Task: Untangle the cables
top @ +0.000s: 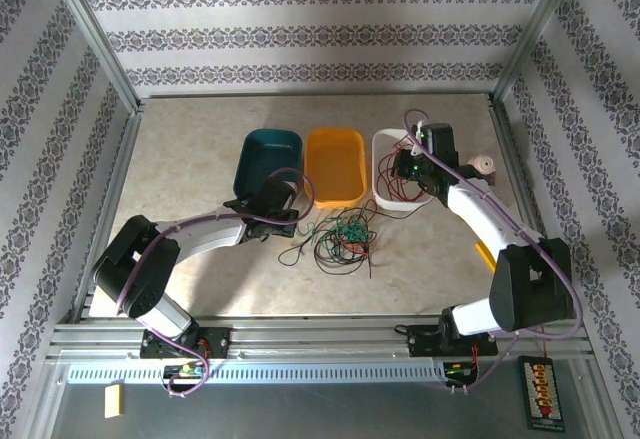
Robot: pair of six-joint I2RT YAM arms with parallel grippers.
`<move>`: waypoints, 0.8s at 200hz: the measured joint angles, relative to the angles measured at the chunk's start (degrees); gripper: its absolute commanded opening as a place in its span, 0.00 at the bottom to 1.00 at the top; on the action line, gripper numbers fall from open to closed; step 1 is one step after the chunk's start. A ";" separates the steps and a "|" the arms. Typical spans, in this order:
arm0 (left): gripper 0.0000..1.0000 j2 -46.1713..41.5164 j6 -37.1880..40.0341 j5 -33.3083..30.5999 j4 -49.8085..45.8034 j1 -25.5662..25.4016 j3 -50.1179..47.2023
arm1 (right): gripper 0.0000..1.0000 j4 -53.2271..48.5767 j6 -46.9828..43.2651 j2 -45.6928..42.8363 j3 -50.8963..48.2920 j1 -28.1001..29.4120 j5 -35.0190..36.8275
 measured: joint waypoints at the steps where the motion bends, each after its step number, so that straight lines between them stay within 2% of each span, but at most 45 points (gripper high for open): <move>1: 0.00 -0.02 0.00 0.00 0.00 0.00 0.00 | 0.00 0.04 0.00 0.11 -0.02 0.02 0.04; 34: 0.00 -0.13 0.02 -0.04 -0.07 -0.13 0.00 | 0.00 1.27 0.04 4.35 0.37 -0.02 1.55; 95: 0.00 -0.13 0.28 -0.42 -0.37 -0.76 0.00 | 0.00 2.10 1.73 18.73 6.40 -0.39 2.03; 120: 0.00 -0.24 0.48 -0.46 -0.42 -0.76 0.00 | 0.35 2.40 2.80 18.69 6.40 -0.31 2.56; 141: 0.00 -0.76 0.83 -0.46 -0.39 -0.76 0.00 | 0.46 2.80 2.12 15.28 5.46 0.55 4.76; 160: 0.00 -1.33 1.07 -0.61 -0.35 -0.87 0.00 | 0.51 2.78 1.33 9.70 4.68 1.49 6.60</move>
